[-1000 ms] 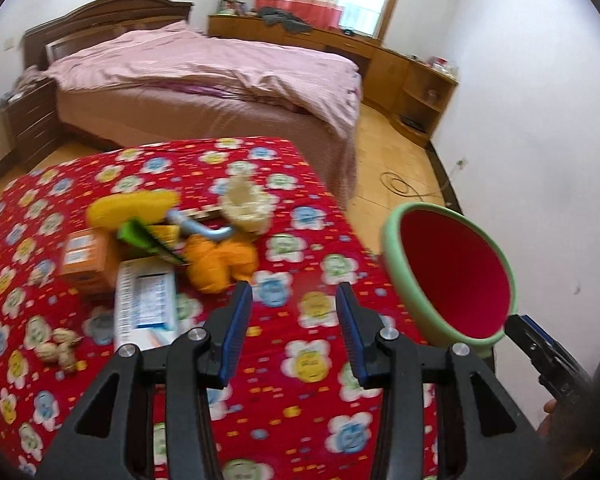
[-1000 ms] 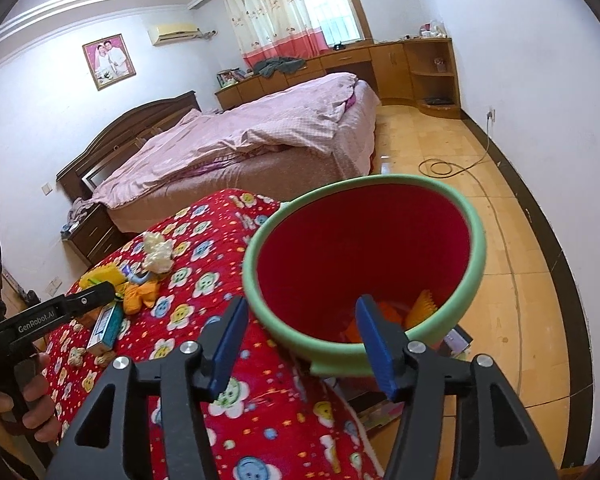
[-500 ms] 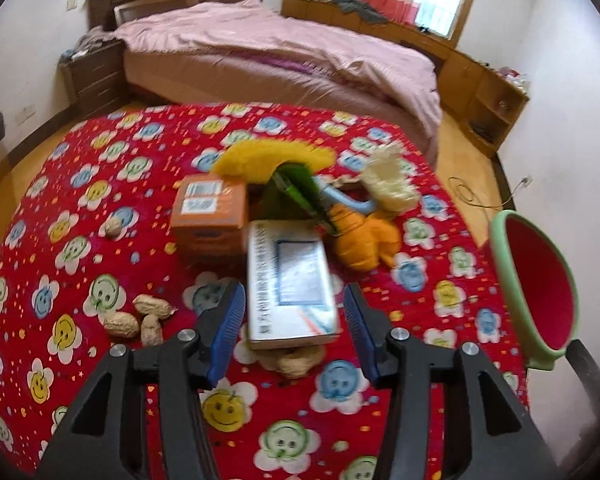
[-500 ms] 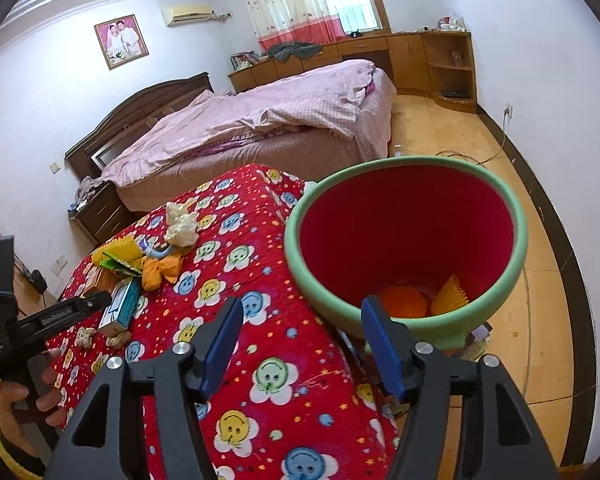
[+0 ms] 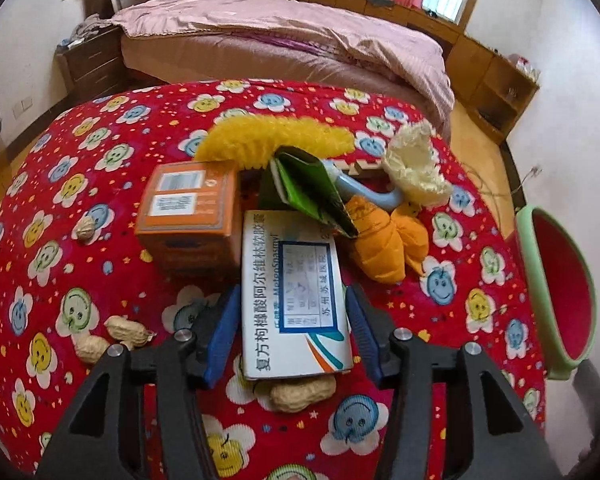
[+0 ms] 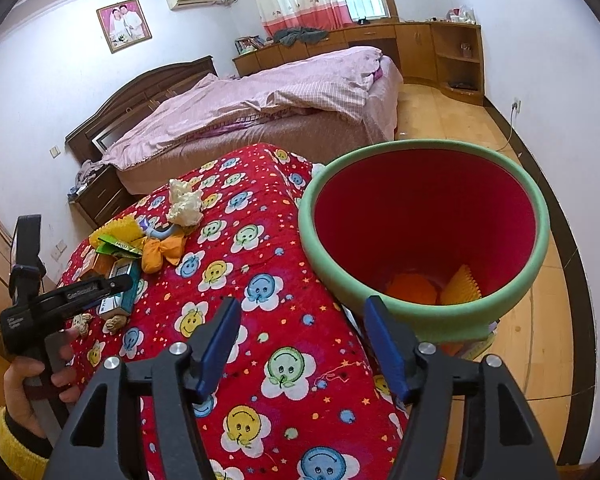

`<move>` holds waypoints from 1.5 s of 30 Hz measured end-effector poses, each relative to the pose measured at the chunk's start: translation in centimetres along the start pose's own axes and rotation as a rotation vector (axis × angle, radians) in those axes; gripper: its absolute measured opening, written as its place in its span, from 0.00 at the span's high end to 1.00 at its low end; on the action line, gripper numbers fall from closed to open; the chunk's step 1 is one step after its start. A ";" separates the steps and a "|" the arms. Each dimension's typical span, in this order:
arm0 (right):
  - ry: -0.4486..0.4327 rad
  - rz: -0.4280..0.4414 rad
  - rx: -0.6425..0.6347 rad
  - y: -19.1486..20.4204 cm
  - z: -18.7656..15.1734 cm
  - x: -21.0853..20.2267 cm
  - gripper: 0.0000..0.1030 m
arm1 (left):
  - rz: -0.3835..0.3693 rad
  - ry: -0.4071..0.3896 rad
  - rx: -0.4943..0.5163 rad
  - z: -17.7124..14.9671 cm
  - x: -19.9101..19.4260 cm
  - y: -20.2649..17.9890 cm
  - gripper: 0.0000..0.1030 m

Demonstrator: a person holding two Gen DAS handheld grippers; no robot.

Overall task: Collect trash
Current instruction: 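Grasp the white medicine box with the left tool, then grasp the orange cloth bow with the right tool while the left tool holds the medicine box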

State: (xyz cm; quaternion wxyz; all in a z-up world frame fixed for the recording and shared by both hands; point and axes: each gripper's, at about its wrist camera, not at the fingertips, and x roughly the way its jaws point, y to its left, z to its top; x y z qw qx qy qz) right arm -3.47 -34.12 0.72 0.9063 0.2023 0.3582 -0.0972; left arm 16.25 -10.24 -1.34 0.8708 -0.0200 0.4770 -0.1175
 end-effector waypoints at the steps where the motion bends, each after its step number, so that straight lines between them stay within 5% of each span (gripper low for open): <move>1: 0.002 0.000 0.000 0.1 -0.1 0.1 0.35 | 0.007 0.007 0.012 -0.1 0.4 -0.2 0.48; 6: 0.014 0.006 -0.002 0.4 -0.1 0.5 0.35 | 0.017 -0.011 0.056 -0.7 0.4 -0.6 0.48; 18: 0.027 0.041 -0.052 2.5 0.5 1.3 0.35 | -0.108 -0.054 0.024 -1.7 -4.3 1.1 0.51; 32: 0.065 0.148 -0.130 8.4 2.0 4.2 0.35 | -0.011 -0.223 -0.061 -0.6 -9.1 6.0 0.51; 45: 0.161 0.197 -0.240 14.5 3.3 10.7 0.29 | 0.082 -0.202 -0.187 0.0 -6.4 11.4 0.51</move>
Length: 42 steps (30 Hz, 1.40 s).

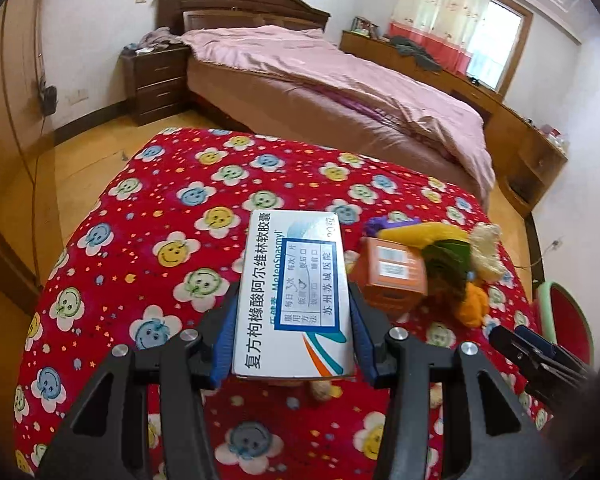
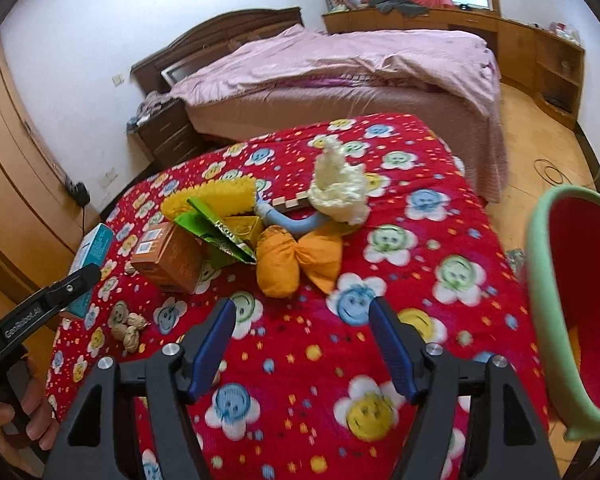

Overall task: Collect trash
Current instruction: 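Grasp the orange cloth bow with the right tool while the left tool holds the medicine box, then drop the orange cloth bow into the bucket while the left tool drops the medicine box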

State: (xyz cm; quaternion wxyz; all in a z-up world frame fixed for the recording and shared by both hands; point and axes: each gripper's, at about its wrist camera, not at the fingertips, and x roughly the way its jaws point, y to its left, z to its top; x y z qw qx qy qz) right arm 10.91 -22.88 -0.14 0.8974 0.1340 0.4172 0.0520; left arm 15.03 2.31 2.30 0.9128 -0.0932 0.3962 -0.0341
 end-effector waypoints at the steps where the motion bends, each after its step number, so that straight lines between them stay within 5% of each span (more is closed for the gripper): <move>1: 0.009 -0.003 -0.006 0.1 0.2 0.6 0.29 | 0.001 0.002 -0.005 0.0 0.2 0.2 0.51; 9: 0.061 -0.031 -0.022 0.2 2.0 5.1 0.29 | -0.003 0.020 -0.023 0.3 1.6 1.0 0.51; 22: 0.055 0.008 -0.047 0.5 2.1 5.2 0.68 | -0.022 0.034 -0.003 0.1 1.6 0.1 0.51; 42: -0.075 0.043 0.035 -0.6 -1.7 -4.9 0.70 | -0.084 -0.009 0.105 -0.9 -3.3 -4.2 0.51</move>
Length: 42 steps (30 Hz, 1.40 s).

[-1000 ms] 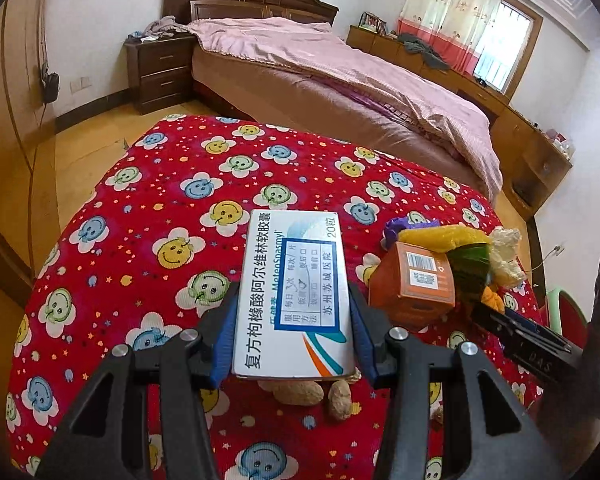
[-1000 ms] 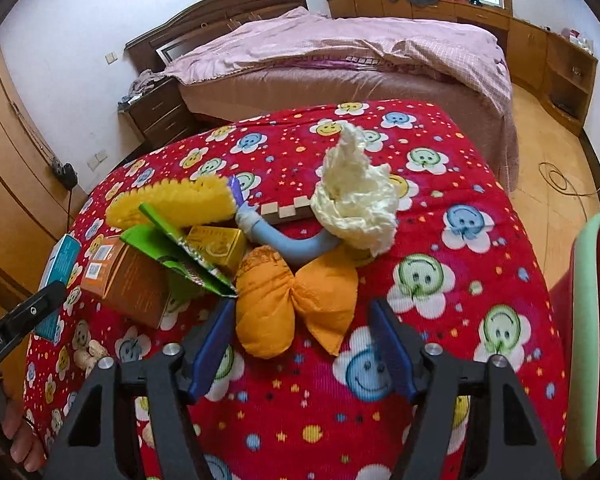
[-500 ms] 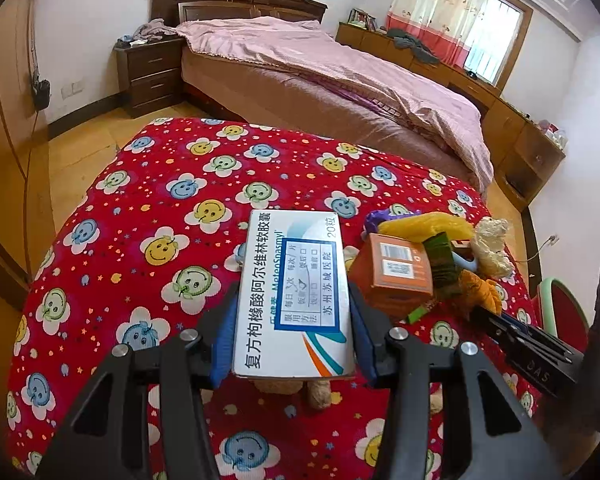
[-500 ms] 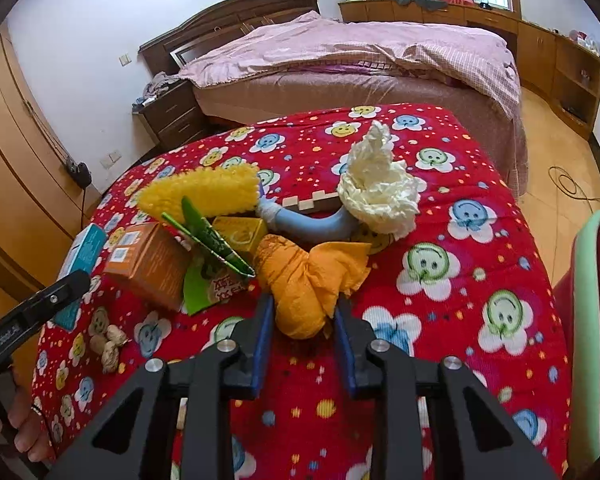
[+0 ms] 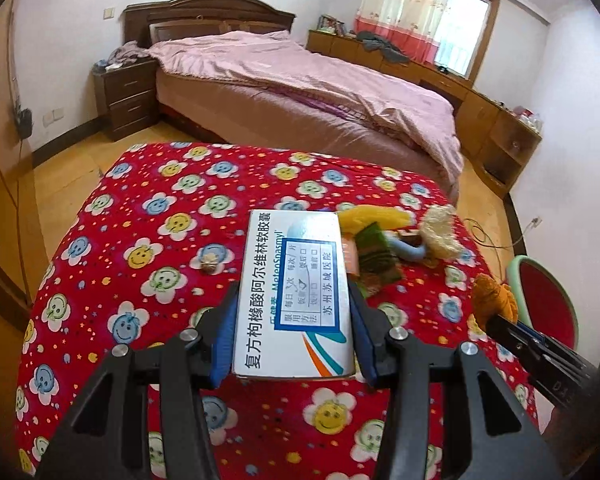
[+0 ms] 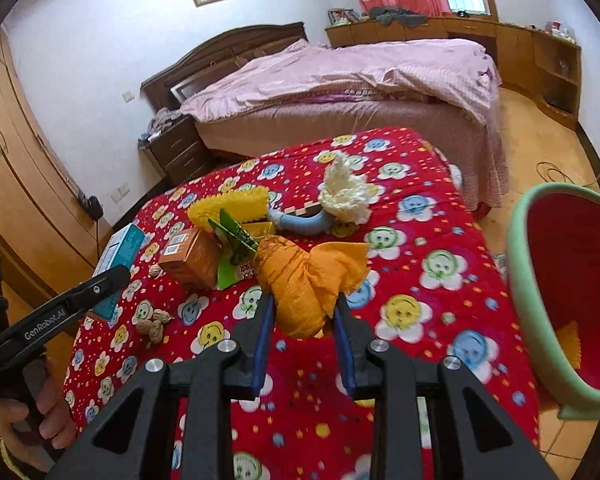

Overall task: Collect trash
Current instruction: 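Drop the orange cloth bow into the bucket while the left tool drops the medicine box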

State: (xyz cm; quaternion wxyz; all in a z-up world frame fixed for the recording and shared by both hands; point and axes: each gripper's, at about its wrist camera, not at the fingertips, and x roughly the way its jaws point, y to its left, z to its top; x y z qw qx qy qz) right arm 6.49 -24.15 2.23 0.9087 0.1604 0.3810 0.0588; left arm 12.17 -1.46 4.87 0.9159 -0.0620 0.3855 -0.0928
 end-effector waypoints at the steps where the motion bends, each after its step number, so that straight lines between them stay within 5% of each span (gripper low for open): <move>1: -0.010 -0.002 0.007 -0.2 -0.1 -0.6 0.70 | -0.005 -0.003 0.006 0.0 -0.2 -0.3 0.51; 23: -0.168 -0.123 0.191 -9.0 -1.7 -9.7 0.70 | -0.102 0.022 0.165 -0.5 -0.7 -9.2 0.51; 42: -0.168 -0.205 0.331 -17.7 -2.5 -11.5 0.70 | -0.249 0.096 0.315 -1.5 2.8 -20.5 0.51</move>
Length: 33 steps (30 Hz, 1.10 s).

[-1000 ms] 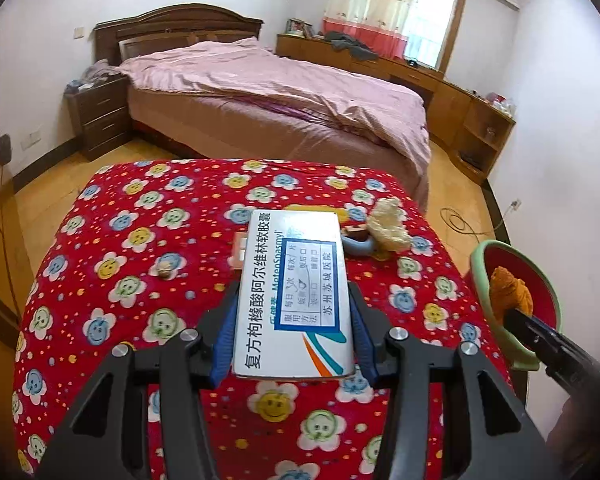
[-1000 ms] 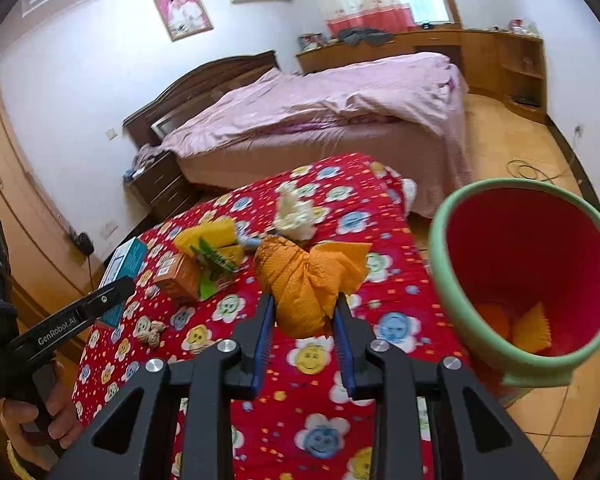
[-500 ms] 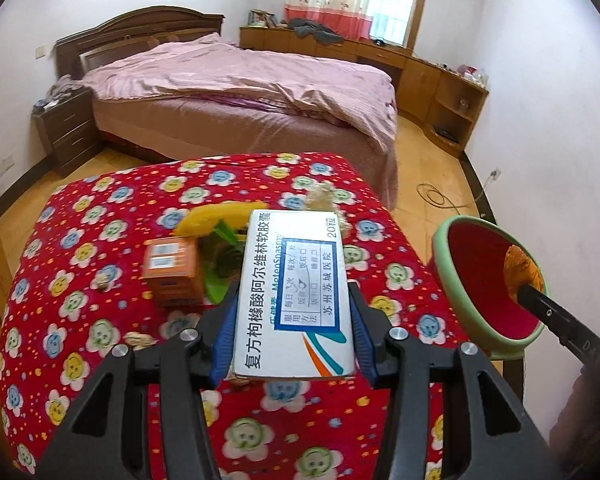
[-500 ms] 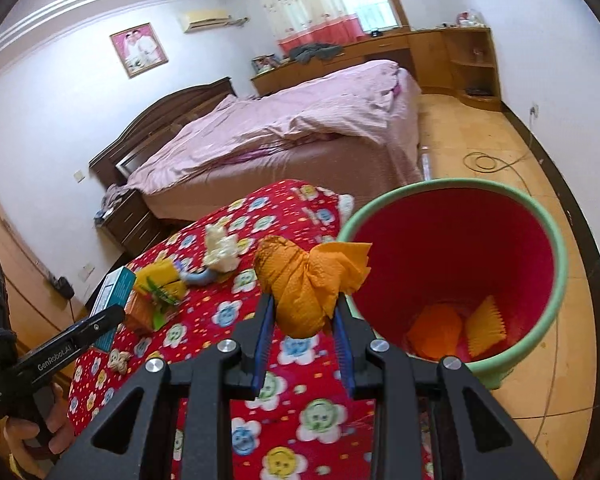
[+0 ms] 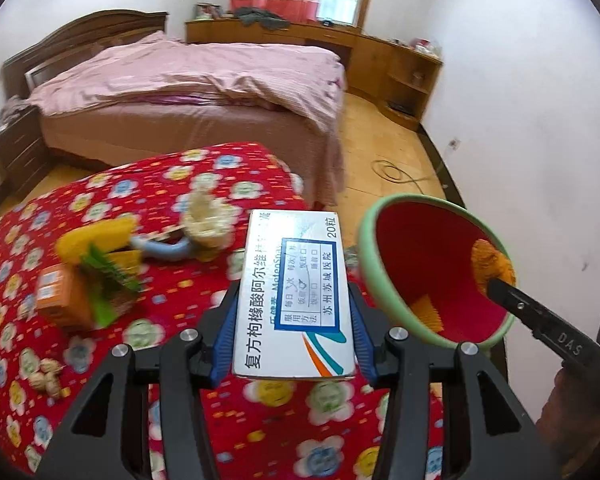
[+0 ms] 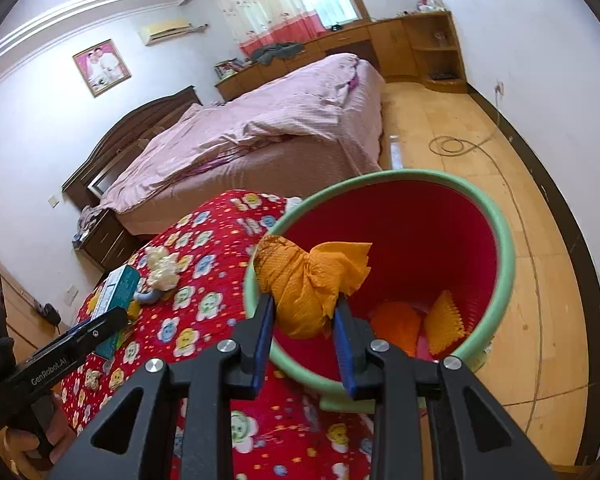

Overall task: Collect trash
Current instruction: 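Drop the orange cloth bow into the bucket while the left tool drops the medicine box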

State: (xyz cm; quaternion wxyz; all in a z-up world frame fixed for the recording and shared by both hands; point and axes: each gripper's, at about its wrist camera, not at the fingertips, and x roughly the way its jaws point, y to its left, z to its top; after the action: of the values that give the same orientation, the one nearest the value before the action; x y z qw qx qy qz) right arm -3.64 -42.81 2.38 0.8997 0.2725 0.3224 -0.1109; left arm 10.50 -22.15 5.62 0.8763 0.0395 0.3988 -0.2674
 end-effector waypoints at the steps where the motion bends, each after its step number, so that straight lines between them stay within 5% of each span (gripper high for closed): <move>1: 0.002 -0.005 0.005 -0.4 0.0 0.0 0.70 | -0.007 0.003 0.009 0.1 0.3 -0.6 0.51; 19: 0.058 -0.070 0.050 -5.0 1.3 2.0 0.64 | -0.149 0.153 0.101 0.5 8.4 -8.7 0.51; 33: 0.047 -0.066 0.051 -4.6 2.3 2.3 0.47 | -0.135 0.121 0.074 1.1 6.8 -7.9 0.49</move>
State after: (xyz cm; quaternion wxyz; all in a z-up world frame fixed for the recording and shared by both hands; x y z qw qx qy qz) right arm -2.41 -47.98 0.43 0.8804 0.2872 0.3494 -0.1424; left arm 10.93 -32.21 2.63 0.8286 0.0608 0.4424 -0.3377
